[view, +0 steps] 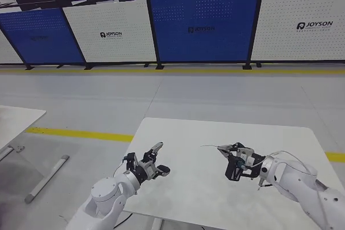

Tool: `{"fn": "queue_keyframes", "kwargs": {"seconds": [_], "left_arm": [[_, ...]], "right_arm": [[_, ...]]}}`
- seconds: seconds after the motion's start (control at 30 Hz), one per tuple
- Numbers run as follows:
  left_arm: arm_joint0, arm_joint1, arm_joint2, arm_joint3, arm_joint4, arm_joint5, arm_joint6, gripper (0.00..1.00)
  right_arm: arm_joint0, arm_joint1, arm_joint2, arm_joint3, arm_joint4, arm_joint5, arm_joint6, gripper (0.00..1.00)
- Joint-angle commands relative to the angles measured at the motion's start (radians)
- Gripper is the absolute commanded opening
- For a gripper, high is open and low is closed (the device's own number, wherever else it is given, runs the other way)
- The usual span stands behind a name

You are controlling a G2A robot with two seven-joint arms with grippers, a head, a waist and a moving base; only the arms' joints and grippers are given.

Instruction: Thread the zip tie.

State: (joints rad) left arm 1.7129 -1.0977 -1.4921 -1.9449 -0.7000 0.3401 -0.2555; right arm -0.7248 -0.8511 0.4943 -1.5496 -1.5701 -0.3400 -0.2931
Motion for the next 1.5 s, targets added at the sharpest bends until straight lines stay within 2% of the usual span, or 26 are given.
{"fn": "queue_keyframes", "kwargs": {"seconds": [0.0, 0.07, 0.1, 0.13, 0.5, 0.57, 0.73, 0.93, 1.0, 1.3, 1.47], "left_arm": [[-0.01, 0.009, 0.028, -0.008, -0.001, 0.0, 0.017, 1.0], [-0.026, 0.017, 0.06, -0.002, 0.005, 0.0, 0.038, 1.0], [-0.045, 0.021, 0.079, 0.008, 0.001, 0.0, 0.066, 1.0], [-0.05, 0.022, 0.084, 0.011, 0.0, 0.0, 0.075, 1.0], [-0.055, 0.02, 0.087, 0.011, -0.003, -0.007, 0.086, 1.0], [-0.069, 0.016, 0.097, 0.008, -0.036, 0.0, 0.1, 1.0], [-0.115, 0.019, 0.151, 0.02, -0.069, 0.0, 0.118, 1.0], [-0.205, 0.054, 0.258, 0.102, -0.176, 0.0, 0.113, 1.0], [-0.205, 0.054, 0.258, 0.102, -0.176, 0.0, 0.113, 1.0], [-0.204, 0.053, 0.26, 0.104, -0.182, -0.003, 0.113, 1.0], [-0.228, 0.049, 0.277, 0.109, -0.321, 0.0, 0.106, 1.0]], "right_arm": [[0.041, 0.0, -0.05, 0.009, 0.0, 0.0, -0.011, 0.0], [0.069, -0.003, -0.085, 0.022, 0.0, 0.005, -0.023, 0.0], [0.079, -0.006, -0.1, 0.037, 0.0, 0.017, -0.032, 0.0], [0.081, -0.008, -0.103, 0.047, 0.0, 0.024, -0.036, 0.0], [0.081, -0.008, -0.103, 0.047, 0.0, 0.024, -0.036, 0.0], [0.079, -0.01, -0.102, 0.038, 0.0, 0.018, -0.029, 0.0], [0.137, -0.009, -0.161, 0.031, 0.0, 0.018, -0.043, 0.0], [0.233, -0.009, -0.276, 0.054, 0.0, 0.035, -0.039, 0.0], [0.242, -0.012, -0.29, 0.071, 0.0, 0.05, -0.048, 0.0], [0.242, -0.012, -0.29, 0.071, 0.0, 0.05, -0.048, 0.0], [0.24, -0.013, -0.288, 0.058, 0.0, 0.042, -0.032, 0.0]]}}
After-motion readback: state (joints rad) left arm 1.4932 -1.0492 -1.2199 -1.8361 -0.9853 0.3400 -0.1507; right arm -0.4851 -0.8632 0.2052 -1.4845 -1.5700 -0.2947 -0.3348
